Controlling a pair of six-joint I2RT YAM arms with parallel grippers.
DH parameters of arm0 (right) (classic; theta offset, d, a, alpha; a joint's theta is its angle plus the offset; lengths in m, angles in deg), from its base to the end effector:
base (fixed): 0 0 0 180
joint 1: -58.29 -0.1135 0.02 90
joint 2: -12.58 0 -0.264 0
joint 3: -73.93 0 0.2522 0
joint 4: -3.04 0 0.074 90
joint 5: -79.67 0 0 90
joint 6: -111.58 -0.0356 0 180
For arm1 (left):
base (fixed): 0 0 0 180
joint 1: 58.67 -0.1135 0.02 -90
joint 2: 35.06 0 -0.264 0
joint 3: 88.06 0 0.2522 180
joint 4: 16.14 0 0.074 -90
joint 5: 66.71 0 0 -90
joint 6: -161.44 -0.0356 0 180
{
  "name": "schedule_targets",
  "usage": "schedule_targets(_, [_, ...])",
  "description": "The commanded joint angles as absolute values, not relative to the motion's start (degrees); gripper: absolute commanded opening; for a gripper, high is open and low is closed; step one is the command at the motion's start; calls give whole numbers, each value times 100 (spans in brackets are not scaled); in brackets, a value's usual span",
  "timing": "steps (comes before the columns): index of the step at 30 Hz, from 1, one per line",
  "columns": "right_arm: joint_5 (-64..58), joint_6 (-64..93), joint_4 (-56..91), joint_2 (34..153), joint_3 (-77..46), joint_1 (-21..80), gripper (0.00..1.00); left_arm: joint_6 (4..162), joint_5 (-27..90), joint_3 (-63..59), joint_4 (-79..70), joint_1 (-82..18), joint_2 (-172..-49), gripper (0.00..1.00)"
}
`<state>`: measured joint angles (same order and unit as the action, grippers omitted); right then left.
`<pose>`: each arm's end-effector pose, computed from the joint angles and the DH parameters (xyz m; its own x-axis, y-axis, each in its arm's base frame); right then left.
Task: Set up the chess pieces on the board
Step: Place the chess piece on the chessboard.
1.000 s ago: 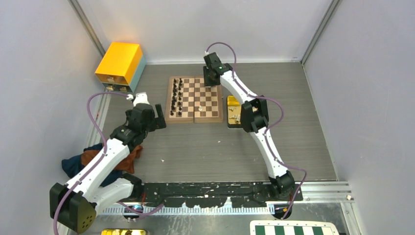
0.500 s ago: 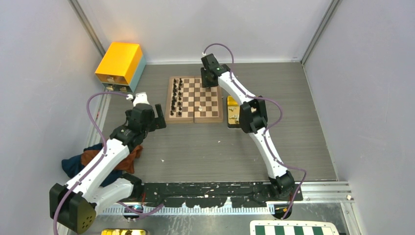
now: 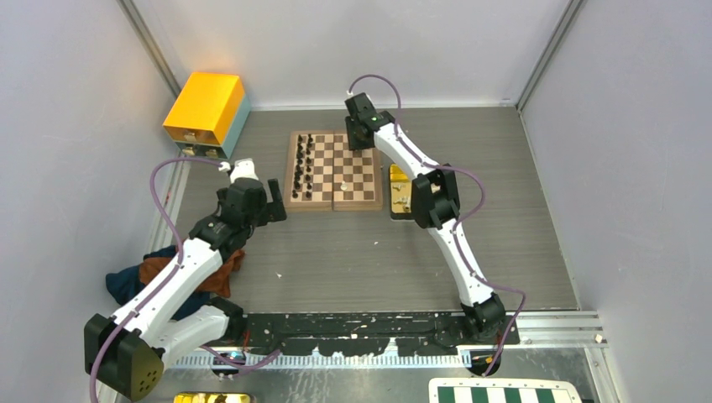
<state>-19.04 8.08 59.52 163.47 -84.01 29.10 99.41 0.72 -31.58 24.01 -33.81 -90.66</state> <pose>0.5020 0.2742 0.1899 -0.7373 -0.1476 -0.6593 -0.2303 0.9723 0.0400 0.1924 -0.0741 0.2676 -0.5629 -0.2165 -0.7977 -0.1646 0.9751 -0.1485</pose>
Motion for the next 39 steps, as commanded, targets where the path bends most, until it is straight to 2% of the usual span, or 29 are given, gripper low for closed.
schedule_targets(1, [-2139, 1022, 5706, 15621, -8263, 2881, 39, 9897, -5, -3066, 2163, -3327, -8945, 100])
schedule_targets(14, [-1995, 1064, 5570, 15086, -7351, 2819, 36, 10040, 114, -3071, 2198, -3318, -8930, 99])
schedule_targets(21, [-2107, 1065, 5539, 15086, -7297, 2829, 32, 10022, 95, -3066, 2226, -3318, -8906, 99])
schedule_targets(39, [-2140, 1066, 5673, 15410, -7600, 2907, 31, 9919, 34, -3066, 2114, -3318, -9029, 99])
